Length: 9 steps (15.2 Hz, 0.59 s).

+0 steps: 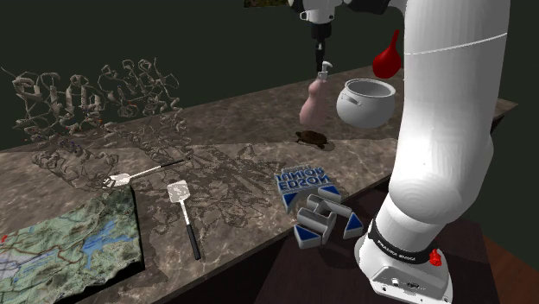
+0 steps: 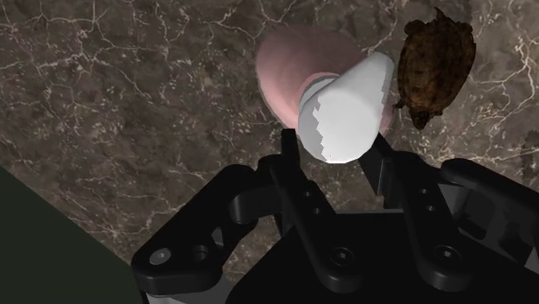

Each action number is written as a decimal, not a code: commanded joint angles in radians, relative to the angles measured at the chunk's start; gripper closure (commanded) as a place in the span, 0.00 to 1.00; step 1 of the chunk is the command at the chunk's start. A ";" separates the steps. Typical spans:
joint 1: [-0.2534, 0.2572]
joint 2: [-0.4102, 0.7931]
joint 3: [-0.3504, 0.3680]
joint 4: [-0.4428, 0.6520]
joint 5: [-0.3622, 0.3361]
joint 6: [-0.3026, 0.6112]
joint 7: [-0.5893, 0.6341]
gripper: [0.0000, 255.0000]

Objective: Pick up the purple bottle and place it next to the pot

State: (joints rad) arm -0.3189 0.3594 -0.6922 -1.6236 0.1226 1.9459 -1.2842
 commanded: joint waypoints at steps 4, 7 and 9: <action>0.000 0.003 0.001 -0.006 0.000 0.000 0.001 0.00; 0.001 0.002 0.000 -0.004 -0.001 -0.002 0.001 0.00; 0.000 0.003 0.000 -0.005 0.000 0.000 0.000 0.00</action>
State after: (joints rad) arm -0.3185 0.3615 -0.6919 -1.6284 0.1221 1.9448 -1.2836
